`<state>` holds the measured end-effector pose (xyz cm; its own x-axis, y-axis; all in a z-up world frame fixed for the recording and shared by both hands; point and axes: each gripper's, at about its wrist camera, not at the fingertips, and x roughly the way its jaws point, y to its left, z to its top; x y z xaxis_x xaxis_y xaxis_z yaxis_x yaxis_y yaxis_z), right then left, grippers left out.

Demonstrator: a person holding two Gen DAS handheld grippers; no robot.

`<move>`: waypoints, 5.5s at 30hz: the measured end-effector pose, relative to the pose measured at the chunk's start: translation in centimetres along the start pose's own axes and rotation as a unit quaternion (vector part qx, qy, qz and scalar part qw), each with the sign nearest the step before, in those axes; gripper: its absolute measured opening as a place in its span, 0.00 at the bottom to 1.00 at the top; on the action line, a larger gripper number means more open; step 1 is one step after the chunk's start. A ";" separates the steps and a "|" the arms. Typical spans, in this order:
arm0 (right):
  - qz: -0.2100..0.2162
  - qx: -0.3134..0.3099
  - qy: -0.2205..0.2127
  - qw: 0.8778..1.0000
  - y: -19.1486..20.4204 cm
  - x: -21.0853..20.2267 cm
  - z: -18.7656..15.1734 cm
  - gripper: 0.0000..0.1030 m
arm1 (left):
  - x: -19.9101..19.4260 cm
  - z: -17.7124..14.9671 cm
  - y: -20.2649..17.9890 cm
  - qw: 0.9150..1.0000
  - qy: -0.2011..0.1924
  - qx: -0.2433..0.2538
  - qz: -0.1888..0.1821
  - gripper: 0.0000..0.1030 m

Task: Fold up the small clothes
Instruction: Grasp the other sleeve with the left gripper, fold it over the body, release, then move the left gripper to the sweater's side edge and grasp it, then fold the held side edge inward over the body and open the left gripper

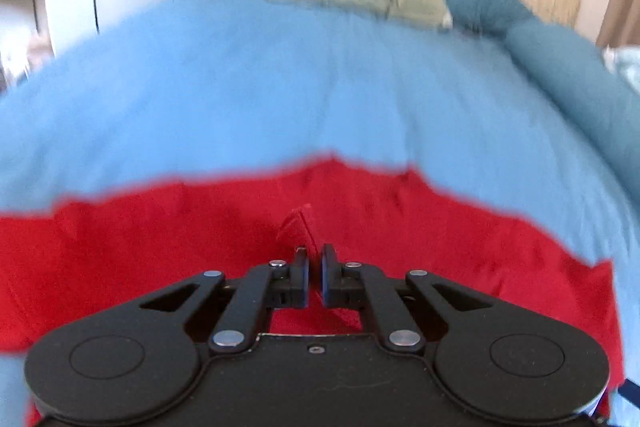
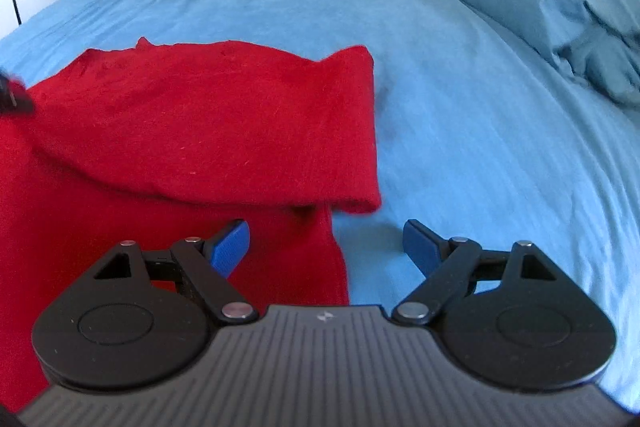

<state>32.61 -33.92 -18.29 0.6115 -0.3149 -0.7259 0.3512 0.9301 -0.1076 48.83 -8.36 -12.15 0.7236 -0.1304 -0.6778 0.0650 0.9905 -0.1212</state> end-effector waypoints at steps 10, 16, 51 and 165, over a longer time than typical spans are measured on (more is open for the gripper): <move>-0.022 -0.016 -0.015 1.000 1.5 2.5 2.5 0.94 | -1.6 -0.3 7.9 0.996 -0.027 -0.038 0.080 0.05; -0.035 0.033 -0.005 0.999 -2.5 2.5 1.8 0.92 | -0.7 -3.2 10.2 0.994 -0.003 -0.076 0.078 0.06; 0.163 0.002 0.018 0.986 3.9 7.2 9.8 0.97 | 1.2 -3.5 6.0 0.997 0.061 0.049 -0.002 0.68; 0.249 -0.182 0.041 0.951 13.9 -3.6 13.1 1.00 | -5.9 -3.6 6.8 0.992 0.110 0.061 -0.023 0.72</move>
<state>44.59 -22.36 -8.30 0.5751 0.1830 -0.7973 -0.2439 0.9687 0.0464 42.54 -1.02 -11.56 0.5508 -0.1691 -0.8173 0.1879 0.9792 -0.0760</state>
